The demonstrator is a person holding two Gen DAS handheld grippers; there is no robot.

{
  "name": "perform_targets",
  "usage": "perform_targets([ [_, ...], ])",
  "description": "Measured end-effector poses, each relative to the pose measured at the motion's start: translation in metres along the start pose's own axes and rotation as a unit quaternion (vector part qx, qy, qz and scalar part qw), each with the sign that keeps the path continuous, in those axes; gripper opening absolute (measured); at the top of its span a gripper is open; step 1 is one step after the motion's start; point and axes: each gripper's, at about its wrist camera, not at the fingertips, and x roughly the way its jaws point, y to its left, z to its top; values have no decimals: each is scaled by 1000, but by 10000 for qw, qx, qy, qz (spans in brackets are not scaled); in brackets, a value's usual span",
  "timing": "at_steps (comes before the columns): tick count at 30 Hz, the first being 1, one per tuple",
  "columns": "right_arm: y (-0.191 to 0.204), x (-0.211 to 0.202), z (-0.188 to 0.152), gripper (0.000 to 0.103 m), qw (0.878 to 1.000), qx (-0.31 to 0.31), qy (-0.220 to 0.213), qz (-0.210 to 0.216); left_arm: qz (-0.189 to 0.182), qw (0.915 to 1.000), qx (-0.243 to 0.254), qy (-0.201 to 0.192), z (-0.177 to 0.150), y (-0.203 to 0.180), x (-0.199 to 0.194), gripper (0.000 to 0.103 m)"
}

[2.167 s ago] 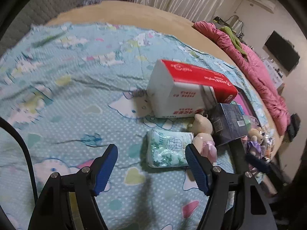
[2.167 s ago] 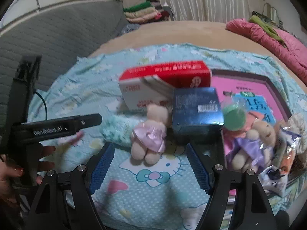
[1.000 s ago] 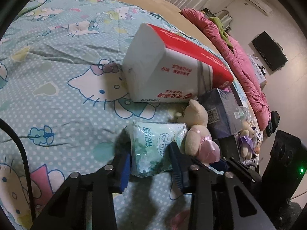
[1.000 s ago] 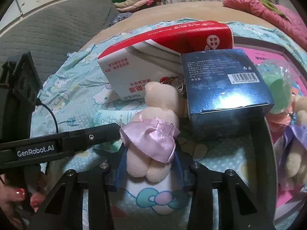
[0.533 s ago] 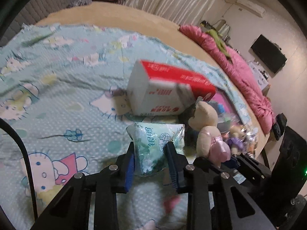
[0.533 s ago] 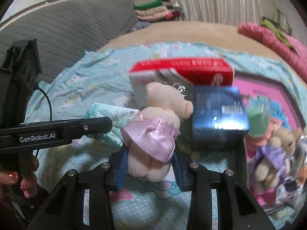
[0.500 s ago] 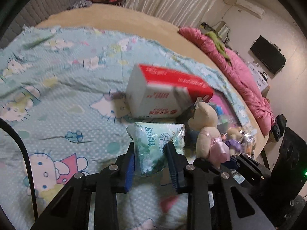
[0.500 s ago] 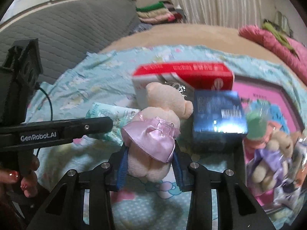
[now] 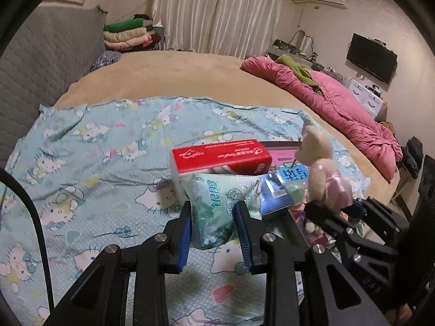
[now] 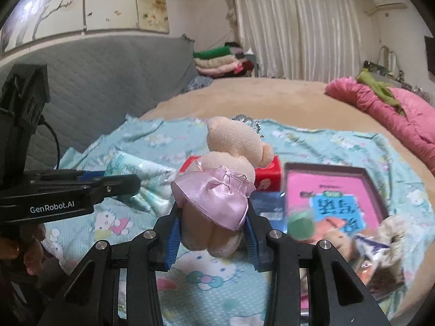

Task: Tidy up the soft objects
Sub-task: 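Carry the diaper pack and teddy bear with both tools over the pink book tray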

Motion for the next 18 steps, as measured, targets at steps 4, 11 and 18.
perform_targets([
  [4, -15, -18, 5, 41, 9997, 151, -158, -110, 24, 9999, 141, -62, 7, -18, -8, 31],
  [11, -41, -49, 12, 41, 9980, 332, -445, -310, -41, 9993, 346, -107, 19, -50, -14, 31],
  [18, -85, -73, 13, 41, 9938, 540, -566, -786, -234, 9976, 646, -36, 30, -93, -2, 31],
])
